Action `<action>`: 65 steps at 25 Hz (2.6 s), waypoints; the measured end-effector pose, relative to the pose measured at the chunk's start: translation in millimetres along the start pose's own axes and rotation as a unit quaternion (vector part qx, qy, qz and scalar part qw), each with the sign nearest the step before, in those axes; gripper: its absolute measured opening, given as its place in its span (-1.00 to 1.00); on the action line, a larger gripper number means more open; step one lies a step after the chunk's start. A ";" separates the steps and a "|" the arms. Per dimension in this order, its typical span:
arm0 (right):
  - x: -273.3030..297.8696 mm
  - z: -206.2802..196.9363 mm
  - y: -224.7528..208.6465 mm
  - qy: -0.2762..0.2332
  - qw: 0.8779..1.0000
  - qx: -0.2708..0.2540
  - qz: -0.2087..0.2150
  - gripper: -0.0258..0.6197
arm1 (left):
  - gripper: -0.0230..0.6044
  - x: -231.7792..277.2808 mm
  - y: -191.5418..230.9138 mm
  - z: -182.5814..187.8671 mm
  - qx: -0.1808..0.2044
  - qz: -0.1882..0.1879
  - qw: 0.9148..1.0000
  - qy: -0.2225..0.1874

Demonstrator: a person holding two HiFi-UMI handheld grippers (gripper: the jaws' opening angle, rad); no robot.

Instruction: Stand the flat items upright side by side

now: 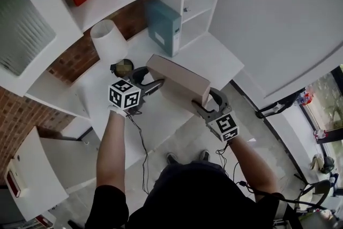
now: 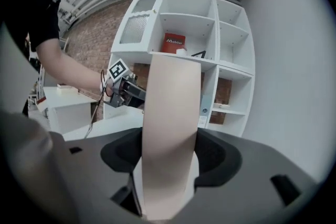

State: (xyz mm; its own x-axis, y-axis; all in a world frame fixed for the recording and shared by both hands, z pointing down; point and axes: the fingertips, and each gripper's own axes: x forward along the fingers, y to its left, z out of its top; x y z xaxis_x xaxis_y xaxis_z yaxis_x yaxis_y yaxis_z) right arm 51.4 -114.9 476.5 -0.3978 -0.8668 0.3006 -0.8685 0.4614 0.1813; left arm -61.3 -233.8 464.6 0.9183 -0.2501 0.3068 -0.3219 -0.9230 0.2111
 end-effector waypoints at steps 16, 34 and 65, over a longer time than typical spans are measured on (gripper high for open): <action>34.4 -49.7 -50.5 0.064 0.984 0.099 -0.135 -0.02 | 0.10 23.7 16.0 -6.5 -0.024 0.079 0.996 -0.018; 142.8 -25.1 -92.5 0.070 0.977 0.115 -0.163 -0.01 | 0.09 -37.5 -11.7 -69.9 -0.089 0.136 0.987 0.000; 318.2 17.6 -137.1 0.048 0.981 0.112 -0.149 0.03 | 0.09 -49.8 40.5 -73.2 -0.180 0.263 0.948 0.014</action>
State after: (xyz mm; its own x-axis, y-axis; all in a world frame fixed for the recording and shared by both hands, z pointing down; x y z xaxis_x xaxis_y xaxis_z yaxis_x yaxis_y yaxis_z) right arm 38.6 -457.3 530.8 -0.0964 -0.9302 0.3540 -0.9895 0.1280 0.0669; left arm -136.9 -237.3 525.9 0.6041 -0.6357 0.4805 -0.7959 -0.5116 0.3237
